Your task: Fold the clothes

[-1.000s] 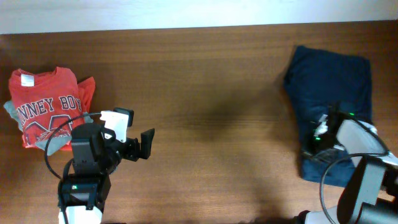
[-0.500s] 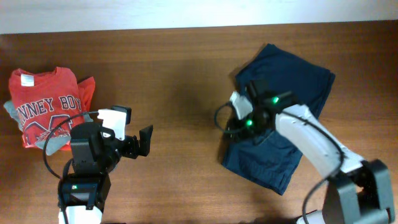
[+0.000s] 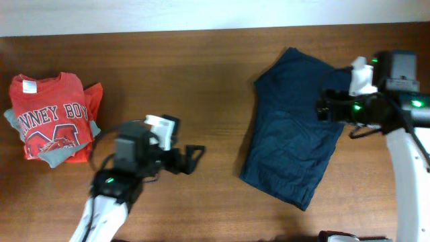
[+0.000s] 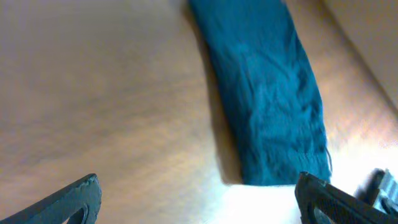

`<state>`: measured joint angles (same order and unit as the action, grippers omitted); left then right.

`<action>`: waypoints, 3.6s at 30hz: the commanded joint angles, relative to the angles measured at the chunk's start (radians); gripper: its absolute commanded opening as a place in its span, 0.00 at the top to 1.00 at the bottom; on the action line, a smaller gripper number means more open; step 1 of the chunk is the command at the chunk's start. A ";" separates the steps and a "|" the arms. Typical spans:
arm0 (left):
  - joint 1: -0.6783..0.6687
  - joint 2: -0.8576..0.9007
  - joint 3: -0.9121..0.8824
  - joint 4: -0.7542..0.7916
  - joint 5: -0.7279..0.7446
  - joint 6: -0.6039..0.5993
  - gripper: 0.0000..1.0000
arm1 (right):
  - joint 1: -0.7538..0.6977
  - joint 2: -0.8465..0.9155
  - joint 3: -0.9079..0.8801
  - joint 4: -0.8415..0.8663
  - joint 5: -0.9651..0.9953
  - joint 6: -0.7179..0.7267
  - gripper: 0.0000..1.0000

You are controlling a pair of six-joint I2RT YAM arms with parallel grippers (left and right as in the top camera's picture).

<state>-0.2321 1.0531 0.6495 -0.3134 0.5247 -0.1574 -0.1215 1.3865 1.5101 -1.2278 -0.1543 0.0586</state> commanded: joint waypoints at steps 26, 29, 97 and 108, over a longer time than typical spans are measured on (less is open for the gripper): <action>-0.537 0.753 0.158 0.386 -0.044 -0.320 0.99 | -0.121 -0.024 0.015 -0.051 -0.017 -0.003 0.01; -0.509 0.748 0.158 0.364 -0.062 -0.320 1.00 | -0.121 -0.024 0.015 -0.051 -0.016 -0.003 0.01; -0.087 0.616 0.148 -0.121 -0.237 -0.604 1.00 | -0.121 0.160 0.011 -0.068 0.032 -0.003 0.02; 0.324 0.616 0.281 -0.111 -0.124 -0.309 0.55 | -0.121 0.160 0.011 -0.069 0.032 -0.002 0.01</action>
<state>0.0063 1.6608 0.8509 -0.4294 0.3355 -0.6048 -0.2379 1.5524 1.5108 -1.2911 -0.1383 0.0551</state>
